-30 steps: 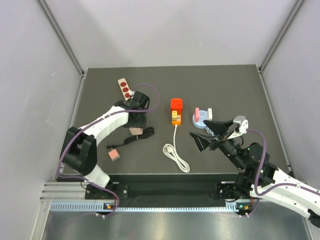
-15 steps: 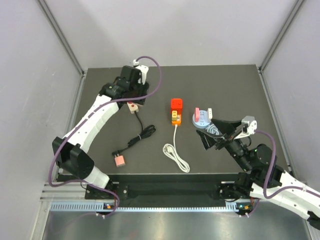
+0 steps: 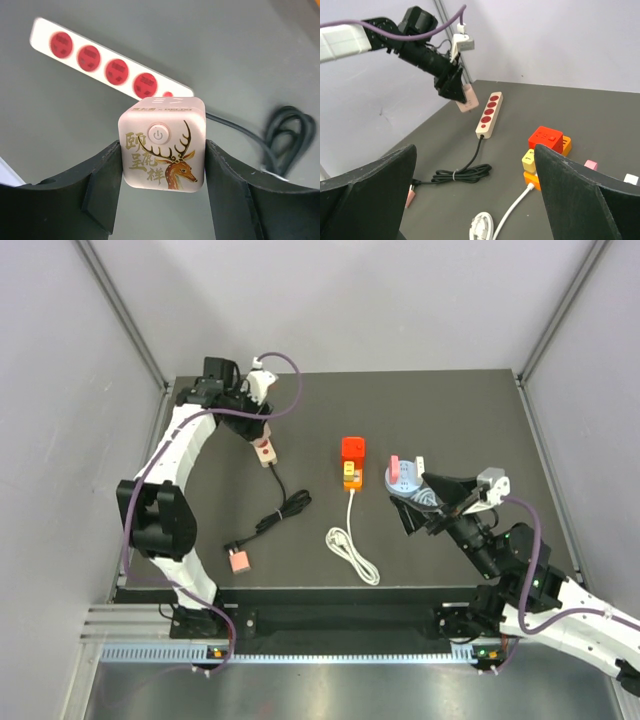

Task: Insert the plug
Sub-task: Adjust the socket at the center of the board, then insert the plug into the socket.

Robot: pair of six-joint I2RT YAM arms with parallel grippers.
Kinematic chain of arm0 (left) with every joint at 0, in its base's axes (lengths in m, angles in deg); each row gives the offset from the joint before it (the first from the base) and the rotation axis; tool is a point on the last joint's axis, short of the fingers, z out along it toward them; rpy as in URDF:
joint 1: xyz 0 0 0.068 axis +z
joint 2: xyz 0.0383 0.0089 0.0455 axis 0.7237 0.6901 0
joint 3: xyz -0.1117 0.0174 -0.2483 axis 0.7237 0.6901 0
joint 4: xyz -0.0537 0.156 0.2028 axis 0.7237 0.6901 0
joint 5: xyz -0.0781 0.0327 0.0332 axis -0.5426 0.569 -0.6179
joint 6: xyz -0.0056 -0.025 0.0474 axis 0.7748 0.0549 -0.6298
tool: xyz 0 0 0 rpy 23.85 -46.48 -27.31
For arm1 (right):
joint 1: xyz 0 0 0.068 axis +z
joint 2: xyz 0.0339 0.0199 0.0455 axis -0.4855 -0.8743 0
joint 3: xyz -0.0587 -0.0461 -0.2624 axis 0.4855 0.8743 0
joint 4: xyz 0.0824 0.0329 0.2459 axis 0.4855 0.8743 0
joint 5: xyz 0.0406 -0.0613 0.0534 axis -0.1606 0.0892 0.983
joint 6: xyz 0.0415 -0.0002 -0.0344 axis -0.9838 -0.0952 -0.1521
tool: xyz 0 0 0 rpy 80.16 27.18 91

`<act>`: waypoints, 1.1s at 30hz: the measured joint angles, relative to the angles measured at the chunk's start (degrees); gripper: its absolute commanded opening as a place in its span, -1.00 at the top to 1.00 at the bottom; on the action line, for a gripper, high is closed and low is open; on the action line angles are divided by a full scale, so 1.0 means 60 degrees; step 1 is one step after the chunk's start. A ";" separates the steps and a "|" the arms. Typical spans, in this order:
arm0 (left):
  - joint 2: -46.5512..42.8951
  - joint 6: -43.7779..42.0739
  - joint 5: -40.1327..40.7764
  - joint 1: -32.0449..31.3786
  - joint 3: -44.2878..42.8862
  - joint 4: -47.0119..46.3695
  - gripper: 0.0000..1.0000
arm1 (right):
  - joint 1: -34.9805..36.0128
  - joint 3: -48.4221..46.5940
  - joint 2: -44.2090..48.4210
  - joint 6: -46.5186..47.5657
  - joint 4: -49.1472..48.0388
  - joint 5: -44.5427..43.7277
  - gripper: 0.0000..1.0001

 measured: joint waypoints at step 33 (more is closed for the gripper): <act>0.4790 -0.4943 -0.3096 0.1734 -0.4244 0.0809 1.00 | -0.1071 -0.0004 -0.2838 -0.0470 -0.0878 0.2215 -0.99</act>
